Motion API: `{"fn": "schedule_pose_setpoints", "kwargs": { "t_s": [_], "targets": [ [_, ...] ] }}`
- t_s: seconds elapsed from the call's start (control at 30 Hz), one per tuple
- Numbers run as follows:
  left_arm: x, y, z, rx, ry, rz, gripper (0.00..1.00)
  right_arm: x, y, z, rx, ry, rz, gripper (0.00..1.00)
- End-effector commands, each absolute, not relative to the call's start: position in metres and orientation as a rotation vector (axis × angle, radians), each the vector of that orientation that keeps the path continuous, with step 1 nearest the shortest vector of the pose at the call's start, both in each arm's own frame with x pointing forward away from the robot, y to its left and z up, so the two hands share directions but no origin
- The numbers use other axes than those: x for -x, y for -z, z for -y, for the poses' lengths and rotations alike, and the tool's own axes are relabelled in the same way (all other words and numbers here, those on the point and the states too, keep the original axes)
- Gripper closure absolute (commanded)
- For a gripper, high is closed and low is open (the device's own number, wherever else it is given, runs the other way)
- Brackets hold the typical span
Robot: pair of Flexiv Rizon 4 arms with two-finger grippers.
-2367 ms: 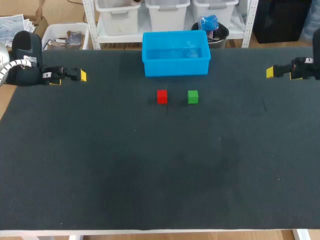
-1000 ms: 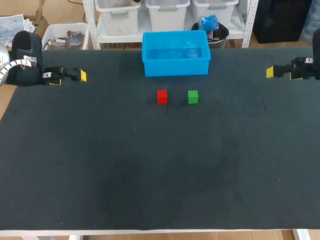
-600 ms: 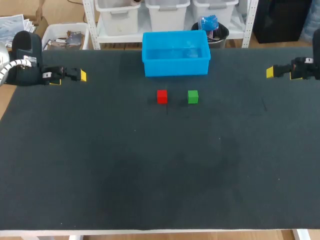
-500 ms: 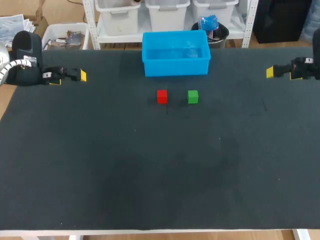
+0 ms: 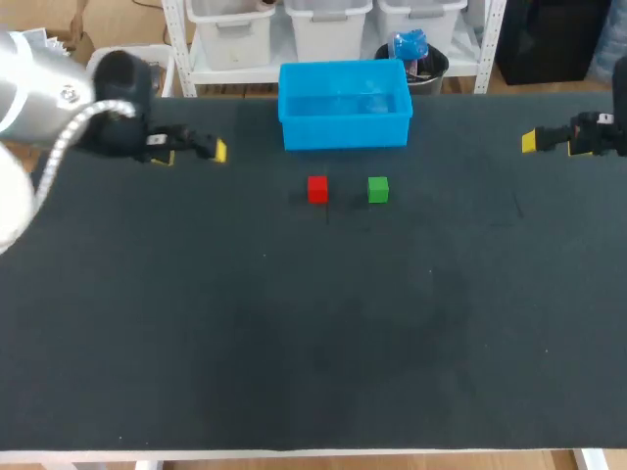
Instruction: Use the left arm to pick the red cube and place it into the blue plastic box first, then use the right arm to grasp the green cube and put it into the same blue plastic box after the first action is fully finished.
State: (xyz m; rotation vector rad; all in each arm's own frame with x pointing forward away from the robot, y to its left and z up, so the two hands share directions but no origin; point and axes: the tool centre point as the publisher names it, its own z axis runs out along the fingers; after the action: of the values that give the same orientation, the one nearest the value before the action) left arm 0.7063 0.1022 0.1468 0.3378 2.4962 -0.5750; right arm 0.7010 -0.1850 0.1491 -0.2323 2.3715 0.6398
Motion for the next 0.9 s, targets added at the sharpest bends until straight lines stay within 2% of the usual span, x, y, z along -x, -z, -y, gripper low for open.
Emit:
{"fn": "schedule_pose_setpoints", "kwargs": {
  "t_s": [0.03, 0.2, 0.9],
  "targets": [
    [-0.735, -0.133, -0.062, -0.258, 0.201, -2.625, 0.00, -0.701, -0.149, 0.185, 0.233, -0.640, -2.372, 0.00],
    [-0.744, -0.119, -0.047, -0.205, 0.190, -2.591, 0.00, -0.701, -0.149, 0.185, 0.233, -0.640, -2.372, 0.00],
    [-0.752, -0.124, -0.033, -0.137, 0.268, -2.641, 0.00, -0.701, -0.149, 0.185, 0.233, -0.640, -2.372, 0.00]
  ]
}}
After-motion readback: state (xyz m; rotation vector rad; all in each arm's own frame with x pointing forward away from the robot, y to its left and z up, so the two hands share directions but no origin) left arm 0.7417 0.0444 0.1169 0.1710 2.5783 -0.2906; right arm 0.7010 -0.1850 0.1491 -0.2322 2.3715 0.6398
